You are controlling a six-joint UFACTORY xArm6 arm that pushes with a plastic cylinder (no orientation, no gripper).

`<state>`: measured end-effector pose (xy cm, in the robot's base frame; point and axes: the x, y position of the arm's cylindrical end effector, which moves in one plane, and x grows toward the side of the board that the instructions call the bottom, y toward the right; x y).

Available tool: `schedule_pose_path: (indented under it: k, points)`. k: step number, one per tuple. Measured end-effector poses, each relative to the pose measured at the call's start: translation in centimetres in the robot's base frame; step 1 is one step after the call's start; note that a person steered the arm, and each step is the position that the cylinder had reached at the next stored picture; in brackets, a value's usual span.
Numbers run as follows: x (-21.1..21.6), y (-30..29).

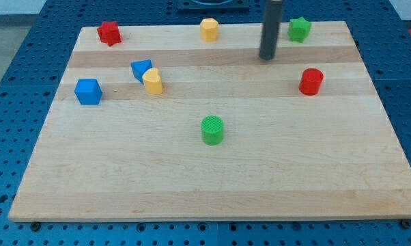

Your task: Place the red circle diagonal top right to the green circle

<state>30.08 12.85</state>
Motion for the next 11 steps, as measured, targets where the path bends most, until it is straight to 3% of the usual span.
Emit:
schedule_pose_path:
  k: [2, 5, 7, 11]
  points:
    - [2.6, 5.8]
    - [7.3, 5.9]
    - [9.4, 2.8]
    - [10.2, 0.6]
